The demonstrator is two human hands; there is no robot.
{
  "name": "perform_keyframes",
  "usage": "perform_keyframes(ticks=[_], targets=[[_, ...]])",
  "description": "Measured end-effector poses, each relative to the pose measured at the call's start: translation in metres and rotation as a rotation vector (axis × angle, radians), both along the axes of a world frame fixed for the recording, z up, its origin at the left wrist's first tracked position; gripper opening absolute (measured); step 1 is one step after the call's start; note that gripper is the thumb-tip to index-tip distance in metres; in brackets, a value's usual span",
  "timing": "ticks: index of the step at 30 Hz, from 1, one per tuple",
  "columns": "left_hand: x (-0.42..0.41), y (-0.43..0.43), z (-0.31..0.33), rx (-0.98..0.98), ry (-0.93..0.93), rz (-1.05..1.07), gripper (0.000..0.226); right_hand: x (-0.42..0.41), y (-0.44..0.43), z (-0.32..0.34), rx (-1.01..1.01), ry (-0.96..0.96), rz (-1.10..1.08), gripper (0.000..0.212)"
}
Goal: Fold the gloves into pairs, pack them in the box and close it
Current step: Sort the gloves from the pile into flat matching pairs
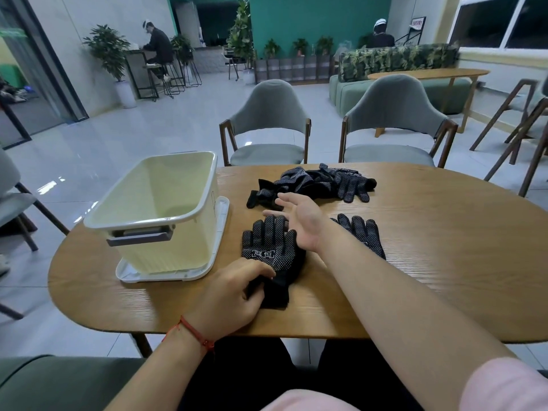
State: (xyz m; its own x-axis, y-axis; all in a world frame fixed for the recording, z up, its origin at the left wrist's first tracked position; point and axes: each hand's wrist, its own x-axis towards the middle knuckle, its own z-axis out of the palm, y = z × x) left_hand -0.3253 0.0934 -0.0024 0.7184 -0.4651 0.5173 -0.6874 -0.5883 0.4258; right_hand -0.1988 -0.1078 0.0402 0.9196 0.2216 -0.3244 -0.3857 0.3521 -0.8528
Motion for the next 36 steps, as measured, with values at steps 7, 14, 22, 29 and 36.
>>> perform_keyframes(ticks=[7,14,22,29,36], targets=[[0.000,0.001,0.000,0.014,0.014,-0.013,0.035,0.001,-0.006,-0.013,-0.447,-0.158,-0.015,0.078],[0.000,0.000,0.001,0.030,0.020,-0.020,0.035,0.003,-0.004,-0.015,-0.496,-0.255,-0.035,0.081],[-0.001,0.000,0.003,0.029,0.024,-0.028,0.035,0.010,-0.017,-0.007,-0.584,-0.391,-0.089,0.064],[-0.005,-0.001,0.005,0.042,0.028,-0.023,0.041,-0.010,-0.012,-0.008,-0.903,-0.524,0.075,0.042],[-0.004,0.004,0.003,-0.011,0.075,0.038,0.045,-0.038,0.022,-0.024,-1.444,-0.919,0.465,0.060]])
